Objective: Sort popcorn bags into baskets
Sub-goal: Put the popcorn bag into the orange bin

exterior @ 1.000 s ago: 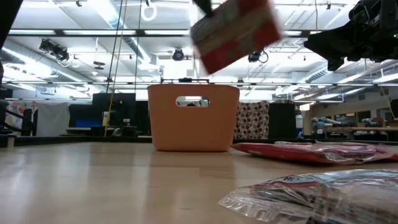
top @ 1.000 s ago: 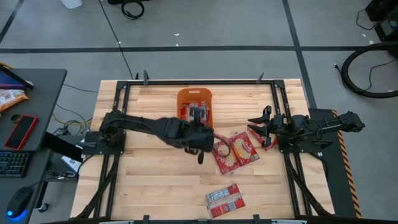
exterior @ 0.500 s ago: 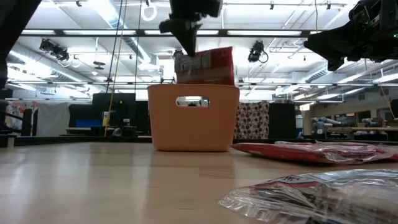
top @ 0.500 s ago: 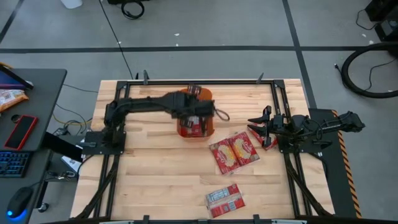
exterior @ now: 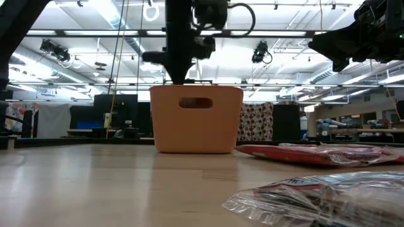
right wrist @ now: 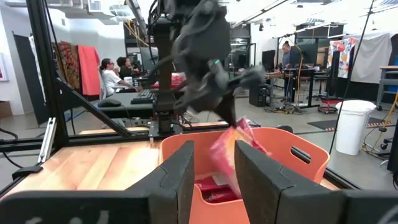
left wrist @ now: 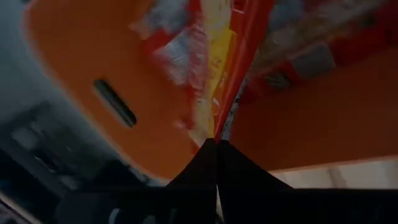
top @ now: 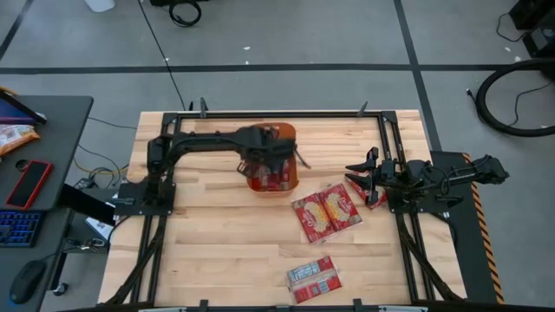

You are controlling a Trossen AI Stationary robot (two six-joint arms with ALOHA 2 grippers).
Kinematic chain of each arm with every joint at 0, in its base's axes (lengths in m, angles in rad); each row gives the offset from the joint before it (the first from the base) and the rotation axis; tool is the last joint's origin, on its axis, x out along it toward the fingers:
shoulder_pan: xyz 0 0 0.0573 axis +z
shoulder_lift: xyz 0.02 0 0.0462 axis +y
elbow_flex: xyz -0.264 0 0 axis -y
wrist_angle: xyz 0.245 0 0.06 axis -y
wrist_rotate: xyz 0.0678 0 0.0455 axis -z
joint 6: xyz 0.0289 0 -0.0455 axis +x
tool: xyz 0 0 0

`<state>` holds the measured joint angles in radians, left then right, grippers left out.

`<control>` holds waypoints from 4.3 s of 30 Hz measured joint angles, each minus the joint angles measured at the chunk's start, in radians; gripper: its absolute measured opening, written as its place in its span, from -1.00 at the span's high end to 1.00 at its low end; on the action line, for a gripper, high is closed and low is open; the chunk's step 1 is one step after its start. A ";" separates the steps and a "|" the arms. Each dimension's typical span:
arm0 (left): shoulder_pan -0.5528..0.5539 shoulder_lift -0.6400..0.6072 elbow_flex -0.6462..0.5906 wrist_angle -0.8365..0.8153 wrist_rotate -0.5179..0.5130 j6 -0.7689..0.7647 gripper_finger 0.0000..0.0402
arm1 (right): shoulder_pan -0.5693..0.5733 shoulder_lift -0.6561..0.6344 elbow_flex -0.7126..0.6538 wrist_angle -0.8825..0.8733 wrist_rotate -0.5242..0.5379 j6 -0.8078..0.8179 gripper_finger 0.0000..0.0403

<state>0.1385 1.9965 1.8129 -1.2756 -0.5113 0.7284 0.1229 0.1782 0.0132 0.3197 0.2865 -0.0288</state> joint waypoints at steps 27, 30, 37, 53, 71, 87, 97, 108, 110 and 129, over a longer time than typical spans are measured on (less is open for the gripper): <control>-0.223 -0.002 -0.019 0.456 -0.059 -0.085 0.32 | 0.000 0.000 0.000 0.000 0.000 0.000 0.41; -0.260 0.026 -0.019 0.579 -0.050 -0.091 0.34 | 0.000 0.000 0.000 0.000 0.000 0.000 0.41; -0.339 0.112 -0.020 0.707 0.113 -0.030 0.34 | 0.000 0.000 0.000 -0.002 0.000 0.000 0.41; -0.488 0.115 -0.020 0.303 -0.048 -0.495 0.49 | 0.000 0.000 0.000 -0.002 0.000 0.000 0.41; -0.656 -0.039 -0.020 -0.030 -0.252 -0.762 0.92 | 0.000 0.000 0.000 0.000 0.000 0.000 0.41; -0.591 -0.272 -0.426 0.317 -0.182 -0.629 0.94 | 0.000 0.000 0.000 0.002 0.000 0.000 0.41; -0.578 -0.746 -0.888 0.717 -0.254 -0.640 0.94 | 0.000 0.003 0.000 0.100 0.003 0.013 0.41; -0.578 -1.223 -1.294 1.093 -0.342 -0.437 0.94 | -0.031 0.103 0.094 0.139 0.134 0.081 0.44; -0.578 -1.312 -1.360 1.170 -0.335 -0.399 0.94 | -0.051 0.178 0.164 0.033 0.143 0.080 0.46; -0.578 -1.901 -1.612 1.343 -0.342 -0.444 0.94 | -0.109 0.812 0.637 -0.851 0.139 0.484 0.48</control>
<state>-0.4393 0.0954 0.2010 0.0677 -0.8531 0.2848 0.0140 0.9905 0.6502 -0.5311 0.4252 0.4550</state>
